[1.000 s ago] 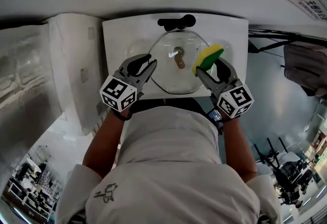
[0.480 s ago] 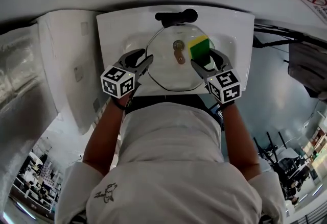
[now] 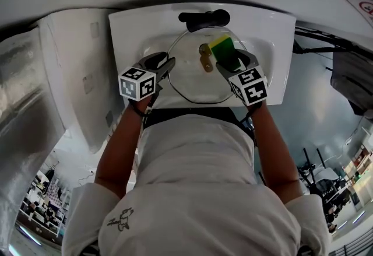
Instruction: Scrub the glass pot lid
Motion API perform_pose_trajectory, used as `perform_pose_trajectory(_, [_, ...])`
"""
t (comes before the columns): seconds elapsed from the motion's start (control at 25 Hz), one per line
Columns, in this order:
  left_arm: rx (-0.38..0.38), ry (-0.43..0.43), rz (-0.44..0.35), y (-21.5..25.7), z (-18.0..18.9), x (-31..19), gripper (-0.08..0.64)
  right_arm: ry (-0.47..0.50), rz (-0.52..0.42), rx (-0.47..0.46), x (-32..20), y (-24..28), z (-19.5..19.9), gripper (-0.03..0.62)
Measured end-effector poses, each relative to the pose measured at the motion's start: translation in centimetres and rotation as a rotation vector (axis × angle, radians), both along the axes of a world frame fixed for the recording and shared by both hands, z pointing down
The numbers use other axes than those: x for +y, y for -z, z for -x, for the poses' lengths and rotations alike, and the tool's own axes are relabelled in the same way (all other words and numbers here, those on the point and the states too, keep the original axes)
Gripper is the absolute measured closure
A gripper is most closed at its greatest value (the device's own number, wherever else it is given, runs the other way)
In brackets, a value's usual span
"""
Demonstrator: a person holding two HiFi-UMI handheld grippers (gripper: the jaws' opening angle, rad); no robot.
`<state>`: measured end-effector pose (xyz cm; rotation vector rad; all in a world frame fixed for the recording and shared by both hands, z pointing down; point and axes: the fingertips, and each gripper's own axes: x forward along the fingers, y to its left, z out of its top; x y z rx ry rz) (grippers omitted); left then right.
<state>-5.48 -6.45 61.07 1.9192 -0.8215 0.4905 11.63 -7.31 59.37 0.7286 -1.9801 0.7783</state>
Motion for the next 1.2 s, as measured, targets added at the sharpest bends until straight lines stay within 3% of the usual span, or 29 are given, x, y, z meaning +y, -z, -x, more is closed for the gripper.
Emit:
perform_pose_trajectory(0.16, [-0.004, 0.007, 0.02, -0.9, 0.4, -0.3, 0.399, 0.005, 0.028, 0.034, -0.7, -1.2, 0.1, 0.288])
perform_pose_trajectory(0.4, [0.06, 0.012, 0.078, -1.2, 0.2, -0.2, 0.4, 0.024, 0.057, 0.092, -1.4, -2.7, 0.9, 0.285])
perform_pose_trajectory(0.6, [0.102, -0.003, 0.059, -1.8, -0.1, 0.1, 0.472, 0.036, 0.068, 0.141, -1.6, -3.5, 1.4, 0.285])
perform_pose_trajectory(0.8, [0.126, 0.019, 0.061, -1.8, -0.1, 0.2, 0.479, 0.056, 0.062, 0.182, -1.5, -4.2, 2.0, 0.285])
perform_pose_trajectory(1.2, [0.156, 0.073, 0.055, -1.8, 0.2, 0.1, 0.483, 0.131, 0.04, 0.18, 0.1, -4.0, 5.2, 0.285])
